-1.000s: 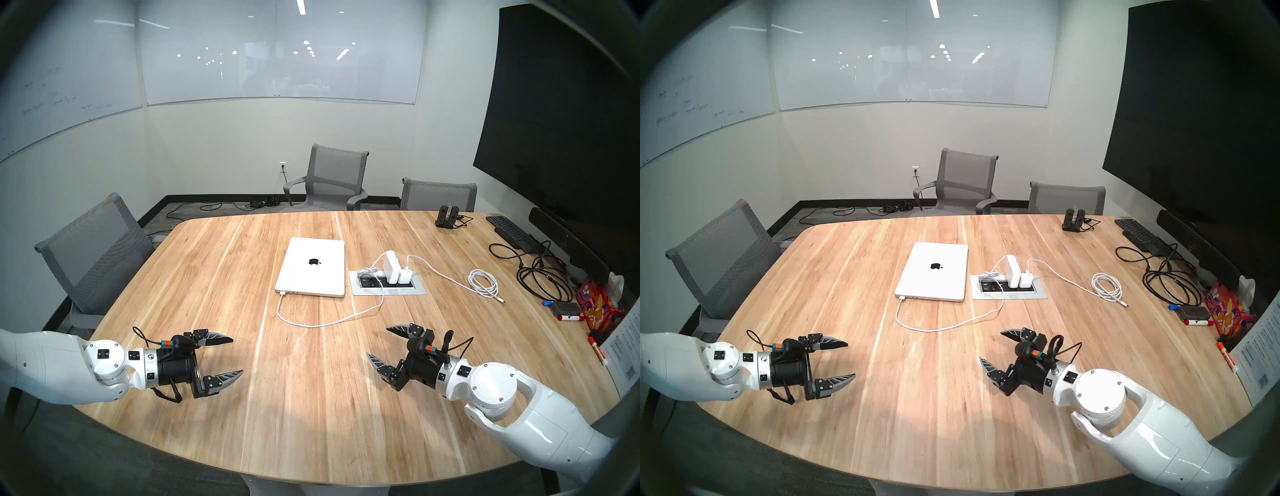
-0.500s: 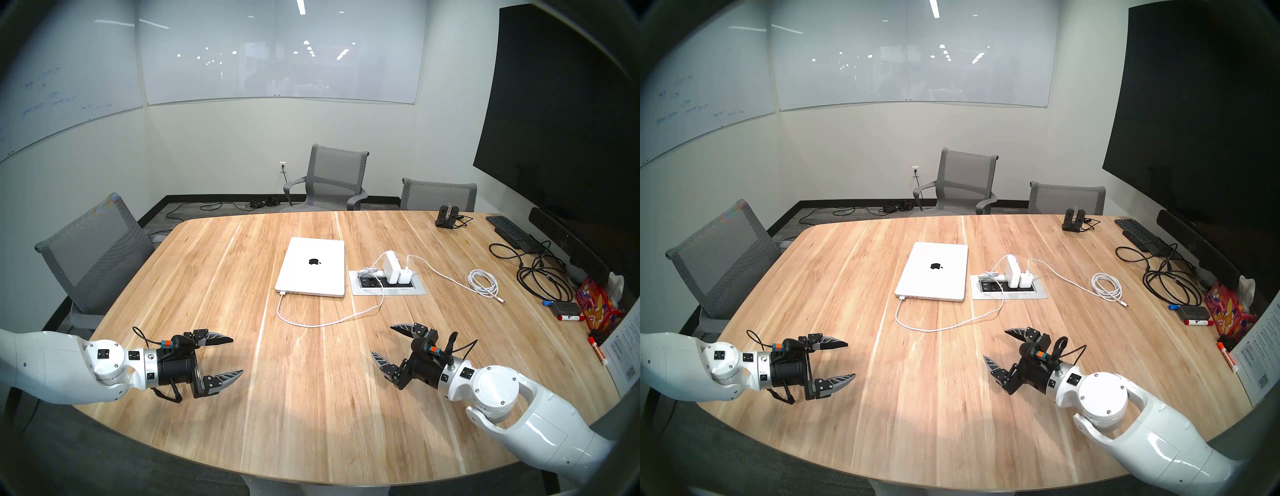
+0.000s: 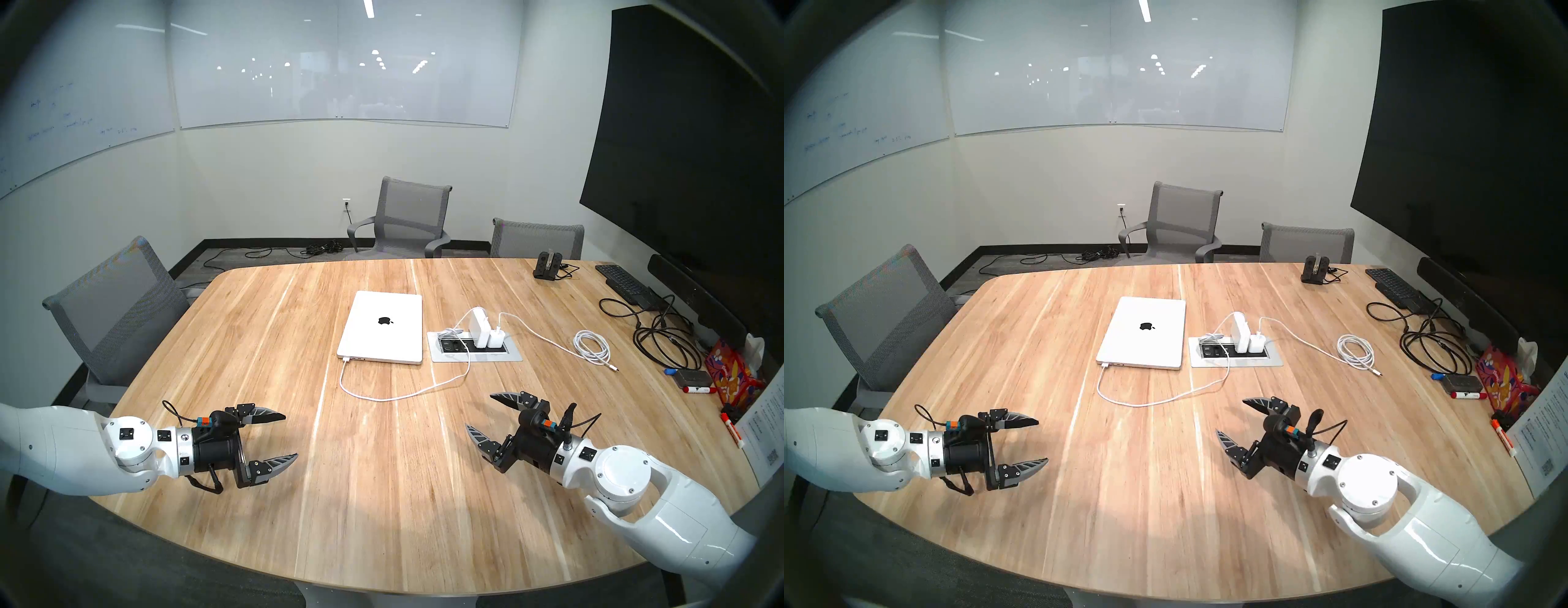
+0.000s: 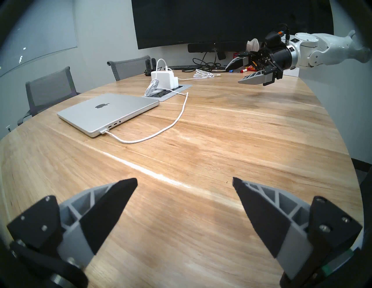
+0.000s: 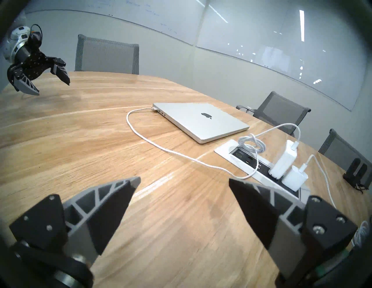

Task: Plug the charging cable into the port of a MacBook

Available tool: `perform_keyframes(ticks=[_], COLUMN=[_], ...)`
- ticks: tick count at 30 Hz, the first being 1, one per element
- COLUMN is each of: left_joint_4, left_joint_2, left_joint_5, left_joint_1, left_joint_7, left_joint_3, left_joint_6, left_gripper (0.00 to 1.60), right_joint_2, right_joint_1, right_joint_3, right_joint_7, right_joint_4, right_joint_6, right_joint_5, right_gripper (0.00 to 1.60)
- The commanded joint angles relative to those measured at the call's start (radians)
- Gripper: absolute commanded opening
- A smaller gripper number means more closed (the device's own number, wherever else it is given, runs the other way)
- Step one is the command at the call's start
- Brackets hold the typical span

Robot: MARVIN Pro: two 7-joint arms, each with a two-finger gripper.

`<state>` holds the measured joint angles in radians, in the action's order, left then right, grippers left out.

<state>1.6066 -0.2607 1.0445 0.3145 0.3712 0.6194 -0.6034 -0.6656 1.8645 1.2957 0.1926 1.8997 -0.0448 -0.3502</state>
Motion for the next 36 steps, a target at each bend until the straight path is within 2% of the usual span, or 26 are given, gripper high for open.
perform_keyframes(ticks=[1,36], left_joint_4=[0.0,0.0], left_joint_2=[-0.001,-0.001], left_joint_5=[0.0,0.0], left_joint_1=[-0.008,-0.008], left_joint_7=[-0.001,-0.001], left_joint_3=[-0.007,-0.007], left_joint_6=[-0.002,-0.002], left_gripper=[1.6,1.6], right_joint_2=[0.036,0.032], right_joint_1=[0.023,0.033], right_joint_3=[0.041,0.054], right_joint_7=[0.008,0.016], right_joint_4=[0.04,0.042], right_joint_6=[-0.027,-0.028], right_joint_5=[-0.018,-0.018], right_gripper=[1.6,1.6])
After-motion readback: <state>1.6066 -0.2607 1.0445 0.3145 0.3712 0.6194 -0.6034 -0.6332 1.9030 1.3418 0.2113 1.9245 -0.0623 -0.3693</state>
